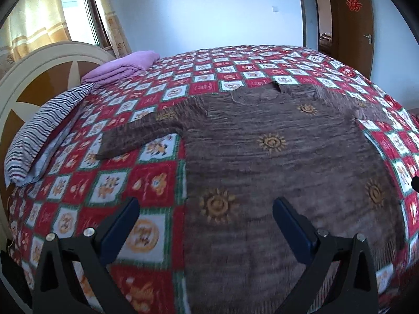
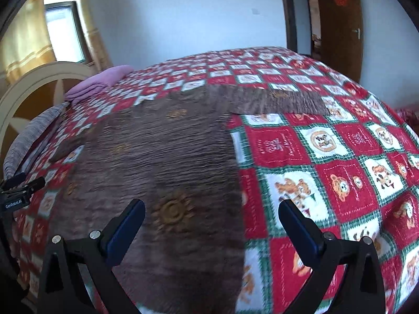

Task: Fold small clothes
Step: 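Lower the right tool to a sweater sleeve cuff and grasp it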

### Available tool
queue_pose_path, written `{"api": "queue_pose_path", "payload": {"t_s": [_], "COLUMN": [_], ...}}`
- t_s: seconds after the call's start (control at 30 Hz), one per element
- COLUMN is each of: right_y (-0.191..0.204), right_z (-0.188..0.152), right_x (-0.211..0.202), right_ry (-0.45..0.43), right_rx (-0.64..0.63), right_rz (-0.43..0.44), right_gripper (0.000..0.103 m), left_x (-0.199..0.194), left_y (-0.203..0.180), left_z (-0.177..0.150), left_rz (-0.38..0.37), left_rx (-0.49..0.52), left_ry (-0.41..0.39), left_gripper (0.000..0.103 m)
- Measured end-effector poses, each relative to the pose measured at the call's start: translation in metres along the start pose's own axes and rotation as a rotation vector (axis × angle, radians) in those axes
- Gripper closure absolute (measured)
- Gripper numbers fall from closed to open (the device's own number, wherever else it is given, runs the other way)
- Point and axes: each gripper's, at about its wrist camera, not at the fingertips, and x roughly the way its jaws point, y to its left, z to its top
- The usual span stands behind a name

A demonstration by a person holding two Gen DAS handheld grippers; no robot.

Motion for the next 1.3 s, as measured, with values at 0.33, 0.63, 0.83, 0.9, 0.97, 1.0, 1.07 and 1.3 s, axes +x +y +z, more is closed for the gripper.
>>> {"api": "queue_pose_path", "payload": {"t_s": [0.33, 0.63, 0.83, 0.9, 0.97, 1.0, 1.07, 1.3], "right_y": [-0.048, -0.116, -0.166, -0.183, -0.198, -0.204, -0.220, -0.253], "right_z": [0.040, 0.093, 0.127, 0.137, 0.149, 0.155, 0.168, 0.194], "right_x": [0.051, 0.083, 0.108, 0.119, 0.130, 0.135, 0.149, 0.187], "right_ry": [0.015, -0.011, -0.013, -0.008, -0.003, -0.002, 0.007, 0.036], "right_rx": [0.067, 0.173, 0.251, 0.275, 0.290, 0.294, 0.317, 0.358], "right_rz": [-0.062, -0.140, -0.169, -0.187, -0.201, -0.206, -0.208, -0.206], "right_gripper": [0.001, 0.018, 0.037, 0.039, 0.039, 0.040, 0.042, 0.052], "left_x": [0.054, 0.097, 0.126, 0.137, 0.146, 0.151, 0.160, 0.176], "left_y": [-0.005, -0.019, -0.022, -0.019, -0.016, -0.015, -0.016, -0.023], "left_z": [0.035, 0.075, 0.091, 0.097, 0.101, 0.104, 0.109, 0.112], "left_rz": [0.018, 0.028, 0.029, 0.032, 0.045, 0.046, 0.050, 0.066], "left_rx": [-0.024, -0.019, -0.026, -0.037, -0.048, -0.051, -0.054, -0.064], "left_ry": [-0.014, -0.062, -0.053, -0.043, -0.039, -0.033, -0.022, -0.004], "left_gripper": [0.000, 0.000, 0.000, 0.000, 0.000, 0.000, 0.000, 0.000]}}
